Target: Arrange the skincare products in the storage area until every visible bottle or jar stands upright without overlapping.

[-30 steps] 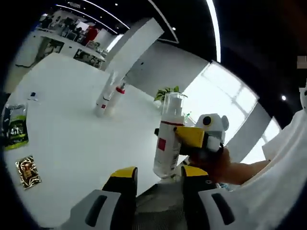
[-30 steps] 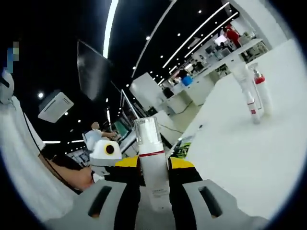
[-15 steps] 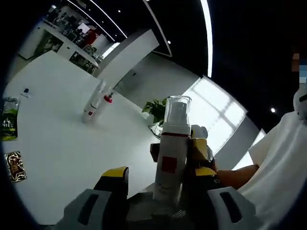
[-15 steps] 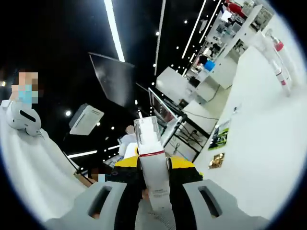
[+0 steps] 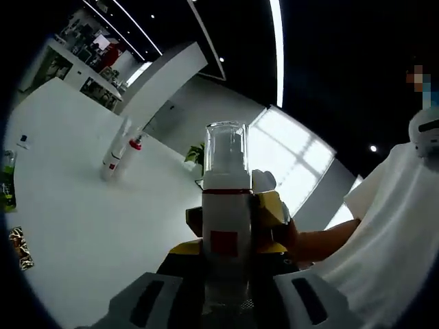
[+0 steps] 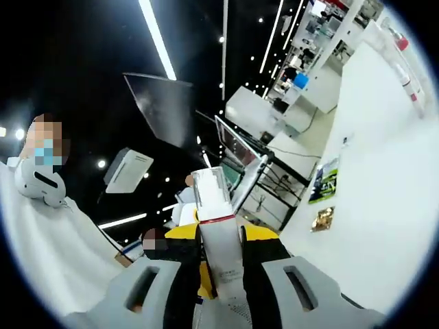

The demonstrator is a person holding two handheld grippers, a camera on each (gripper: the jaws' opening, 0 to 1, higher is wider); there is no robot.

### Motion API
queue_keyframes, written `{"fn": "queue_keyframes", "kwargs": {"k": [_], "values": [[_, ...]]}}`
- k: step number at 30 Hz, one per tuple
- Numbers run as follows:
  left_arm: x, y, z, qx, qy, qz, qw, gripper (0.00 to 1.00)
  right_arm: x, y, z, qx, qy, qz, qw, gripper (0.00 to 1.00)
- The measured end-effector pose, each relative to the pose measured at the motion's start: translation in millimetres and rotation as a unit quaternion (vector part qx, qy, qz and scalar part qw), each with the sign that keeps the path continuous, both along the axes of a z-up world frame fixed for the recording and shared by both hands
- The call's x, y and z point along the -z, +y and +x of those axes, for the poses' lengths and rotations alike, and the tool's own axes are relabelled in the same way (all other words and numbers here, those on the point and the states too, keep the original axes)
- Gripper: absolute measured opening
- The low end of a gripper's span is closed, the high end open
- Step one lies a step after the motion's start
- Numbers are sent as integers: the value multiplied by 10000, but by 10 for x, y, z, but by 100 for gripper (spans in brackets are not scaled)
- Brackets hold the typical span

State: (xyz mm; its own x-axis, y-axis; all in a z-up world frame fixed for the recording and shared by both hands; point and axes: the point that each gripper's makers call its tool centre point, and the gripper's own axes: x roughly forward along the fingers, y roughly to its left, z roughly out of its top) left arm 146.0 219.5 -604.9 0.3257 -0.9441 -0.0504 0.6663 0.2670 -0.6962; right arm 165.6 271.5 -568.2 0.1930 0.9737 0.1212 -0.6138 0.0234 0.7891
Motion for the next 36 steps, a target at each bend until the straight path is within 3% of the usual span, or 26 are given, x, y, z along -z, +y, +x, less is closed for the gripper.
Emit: {"fn": "queue_keyframes", "kwargs": {"k": [4,10,18,22,34,36], "values": [[-9,13,34,-128,-44,52,9999,24,-9,10,26,140,-89,-91,9998,21],[87,43,104,-333,-57,366,9988,24,86,41,80,333,-233,-625,9972,22],[230,75,195,-604,333,671,9954,23,250,40,179,667,-106,-1584,9851,23],[286,108,234,-662,484,842,9931,23,291,56,224,723,-55,-1834,9804,23],[532,407,328,-732,355,1789,9805,23,477,192,325,958,-55,-2403,9659,21],[597,452,354,-688,246,2087,9752,23,511,189,329,1040,-46,-2484,9630,21]]}}
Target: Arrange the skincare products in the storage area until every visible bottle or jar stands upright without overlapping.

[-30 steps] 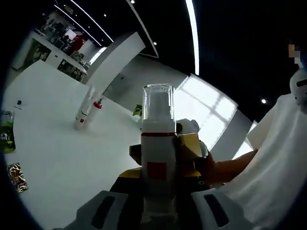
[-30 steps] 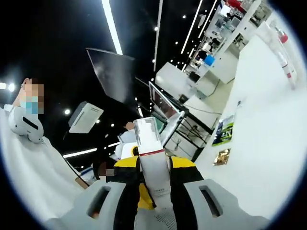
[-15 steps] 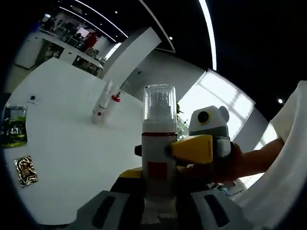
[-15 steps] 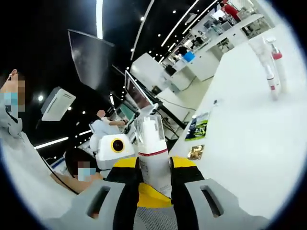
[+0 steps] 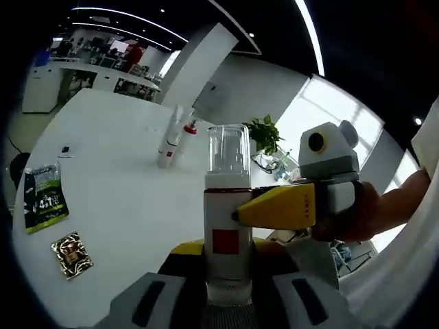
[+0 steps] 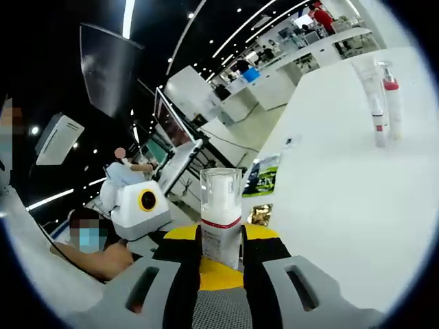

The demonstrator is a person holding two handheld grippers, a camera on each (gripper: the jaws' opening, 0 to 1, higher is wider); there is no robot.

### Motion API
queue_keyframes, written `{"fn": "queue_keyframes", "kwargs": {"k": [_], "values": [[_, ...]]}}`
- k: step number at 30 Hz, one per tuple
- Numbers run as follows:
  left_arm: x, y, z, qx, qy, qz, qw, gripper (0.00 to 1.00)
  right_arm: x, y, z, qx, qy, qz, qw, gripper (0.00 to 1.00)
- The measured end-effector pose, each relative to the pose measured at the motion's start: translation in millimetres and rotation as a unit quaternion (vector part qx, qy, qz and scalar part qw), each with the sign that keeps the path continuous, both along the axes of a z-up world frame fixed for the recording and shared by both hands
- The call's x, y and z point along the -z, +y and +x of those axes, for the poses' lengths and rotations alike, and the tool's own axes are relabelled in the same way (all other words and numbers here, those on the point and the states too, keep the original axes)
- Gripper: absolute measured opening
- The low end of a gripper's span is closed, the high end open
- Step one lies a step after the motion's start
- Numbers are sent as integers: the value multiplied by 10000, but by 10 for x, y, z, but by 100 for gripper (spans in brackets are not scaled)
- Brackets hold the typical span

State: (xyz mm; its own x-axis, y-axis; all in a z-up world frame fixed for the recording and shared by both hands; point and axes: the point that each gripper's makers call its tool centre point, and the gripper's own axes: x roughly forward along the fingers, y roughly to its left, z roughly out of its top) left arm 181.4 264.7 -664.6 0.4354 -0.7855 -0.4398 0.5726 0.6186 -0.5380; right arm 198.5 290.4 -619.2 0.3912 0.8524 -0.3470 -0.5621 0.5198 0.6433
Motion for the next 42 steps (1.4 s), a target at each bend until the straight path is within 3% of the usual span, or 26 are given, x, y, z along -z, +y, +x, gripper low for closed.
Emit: {"fn": "queue_keyframes", "kwargs": {"k": [6,13,19,26,33,35,39,42], "values": [[139,61,-15,206,-151,651,9976,23,90,-6,24,217,85,-187,9996,20],[282,168,-40,422,-337,1367,9891,23,218,54,23,479,330,-324,9978,23],[366,229,-45,603,-529,1707,9820,23,331,71,47,660,578,-420,9953,19],[368,294,-45,583,-589,1628,9832,23,347,122,54,537,668,-292,9959,18],[356,239,-34,584,-549,1338,9878,24,319,133,51,198,553,-309,9978,18],[320,209,-31,557,-471,1124,9910,24,283,128,48,104,516,-301,9982,18],[272,139,-79,688,-406,848,9932,25,207,175,-43,-414,400,-272,9980,18],[209,27,-196,955,-220,443,9942,37,156,272,-197,-978,282,-273,9944,18]]}}
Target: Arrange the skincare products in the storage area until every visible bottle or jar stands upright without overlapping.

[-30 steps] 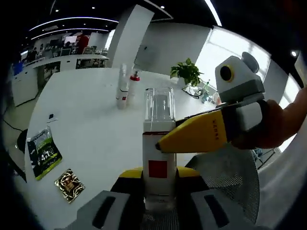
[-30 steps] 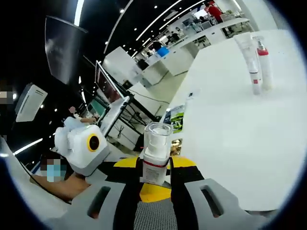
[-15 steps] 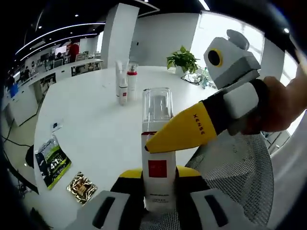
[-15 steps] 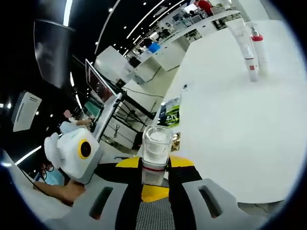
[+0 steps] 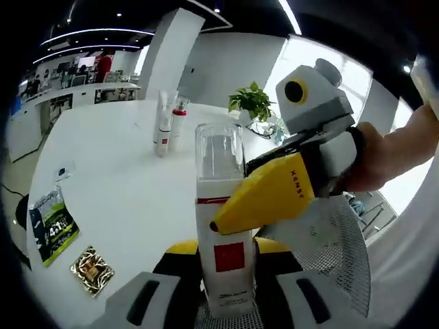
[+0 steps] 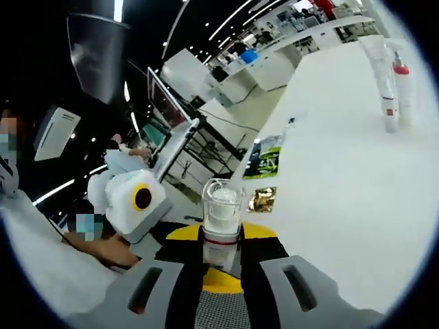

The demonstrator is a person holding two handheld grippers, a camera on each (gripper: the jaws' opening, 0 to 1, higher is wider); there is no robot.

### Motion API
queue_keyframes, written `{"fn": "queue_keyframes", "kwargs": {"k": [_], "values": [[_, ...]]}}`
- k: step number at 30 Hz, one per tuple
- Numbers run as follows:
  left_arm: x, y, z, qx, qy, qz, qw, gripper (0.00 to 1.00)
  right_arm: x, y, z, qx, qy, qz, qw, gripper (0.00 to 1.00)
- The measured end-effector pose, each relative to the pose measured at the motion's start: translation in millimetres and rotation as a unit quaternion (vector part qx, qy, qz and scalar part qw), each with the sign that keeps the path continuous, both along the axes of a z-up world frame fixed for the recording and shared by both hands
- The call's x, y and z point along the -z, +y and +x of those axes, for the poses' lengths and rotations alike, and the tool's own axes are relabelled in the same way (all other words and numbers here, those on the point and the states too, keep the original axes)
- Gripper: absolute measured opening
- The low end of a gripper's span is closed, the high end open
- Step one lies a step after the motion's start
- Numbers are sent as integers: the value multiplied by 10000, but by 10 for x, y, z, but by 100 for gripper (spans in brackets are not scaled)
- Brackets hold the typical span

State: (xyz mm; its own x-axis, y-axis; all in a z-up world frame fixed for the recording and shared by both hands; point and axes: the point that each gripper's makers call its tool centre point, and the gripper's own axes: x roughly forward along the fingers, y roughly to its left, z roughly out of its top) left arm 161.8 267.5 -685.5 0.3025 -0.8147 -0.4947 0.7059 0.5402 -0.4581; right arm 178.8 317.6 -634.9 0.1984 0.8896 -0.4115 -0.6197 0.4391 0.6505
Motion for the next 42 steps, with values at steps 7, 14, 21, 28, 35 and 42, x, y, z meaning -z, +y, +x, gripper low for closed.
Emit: {"fn": "queue_keyframes", "kwargs": {"k": [7,14,21,28,35,42], "values": [[-217,-108,-113,284,482,-914,9942,36,-98,117,-251,-963,-253,82,9950,18],[-424,-173,-256,704,805,-1655,9804,33,-288,132,-266,-1338,-6,541,9895,18],[-488,-200,-370,1032,996,-1889,9715,33,-402,186,-236,-1486,210,920,9844,18],[-647,-149,-375,1084,1370,-2467,9532,28,-470,245,-235,-1452,398,1342,9795,18],[-613,-111,-250,730,1341,-2451,9574,25,-441,290,-152,-1109,331,1355,9840,19],[-532,-97,-176,483,1291,-2238,9648,24,-383,306,-83,-511,328,1322,9894,20]]}}
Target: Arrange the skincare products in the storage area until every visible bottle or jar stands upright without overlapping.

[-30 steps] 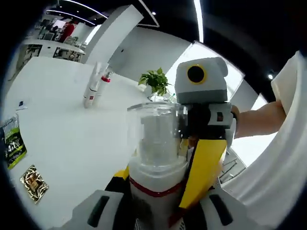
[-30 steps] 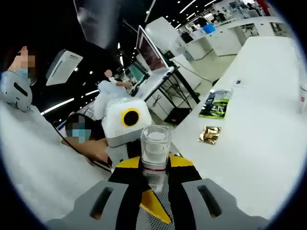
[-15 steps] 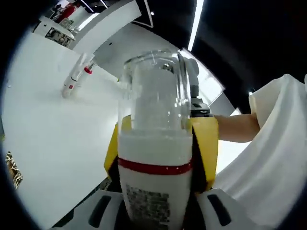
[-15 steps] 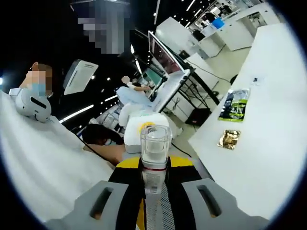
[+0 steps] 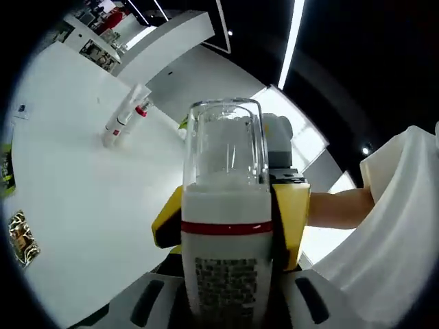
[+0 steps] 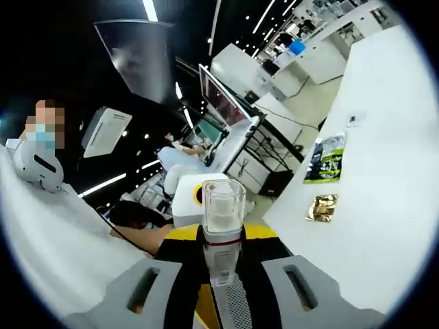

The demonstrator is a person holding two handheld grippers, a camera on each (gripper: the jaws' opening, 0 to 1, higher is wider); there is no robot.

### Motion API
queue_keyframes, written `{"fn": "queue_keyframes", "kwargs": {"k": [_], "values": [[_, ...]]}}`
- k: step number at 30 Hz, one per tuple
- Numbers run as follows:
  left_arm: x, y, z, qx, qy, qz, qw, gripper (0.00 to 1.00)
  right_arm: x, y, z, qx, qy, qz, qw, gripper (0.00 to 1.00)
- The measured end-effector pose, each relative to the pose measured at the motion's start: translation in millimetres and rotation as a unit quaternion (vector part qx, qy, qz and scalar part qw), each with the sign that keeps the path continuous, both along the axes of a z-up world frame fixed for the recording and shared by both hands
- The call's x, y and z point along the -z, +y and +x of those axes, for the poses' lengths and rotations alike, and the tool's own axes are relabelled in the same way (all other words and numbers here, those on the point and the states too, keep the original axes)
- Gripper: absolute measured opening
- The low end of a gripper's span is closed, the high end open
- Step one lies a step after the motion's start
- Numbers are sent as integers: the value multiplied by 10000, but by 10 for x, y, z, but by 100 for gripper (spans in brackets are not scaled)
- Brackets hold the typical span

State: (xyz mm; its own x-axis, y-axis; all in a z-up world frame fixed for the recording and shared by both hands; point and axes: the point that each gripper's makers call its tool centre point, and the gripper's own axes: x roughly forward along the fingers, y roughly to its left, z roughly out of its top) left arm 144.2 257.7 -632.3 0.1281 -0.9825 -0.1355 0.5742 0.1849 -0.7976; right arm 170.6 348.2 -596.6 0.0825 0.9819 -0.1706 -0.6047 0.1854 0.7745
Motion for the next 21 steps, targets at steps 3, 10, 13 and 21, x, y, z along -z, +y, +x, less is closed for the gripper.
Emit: {"fn": "queue_keyframes", "kwargs": {"k": [3,10,13,21], "values": [[52,22,57,-176,34,155,9997,24,37,-4,45,260,11,-91,9996,21],[237,68,153,-446,59,685,9966,24,102,-21,131,931,118,-269,9952,24],[303,57,164,-461,-77,932,9946,24,155,13,109,980,180,-415,9942,28],[383,63,155,-373,-414,1312,9898,24,289,-30,54,629,104,-931,9936,22]]}}
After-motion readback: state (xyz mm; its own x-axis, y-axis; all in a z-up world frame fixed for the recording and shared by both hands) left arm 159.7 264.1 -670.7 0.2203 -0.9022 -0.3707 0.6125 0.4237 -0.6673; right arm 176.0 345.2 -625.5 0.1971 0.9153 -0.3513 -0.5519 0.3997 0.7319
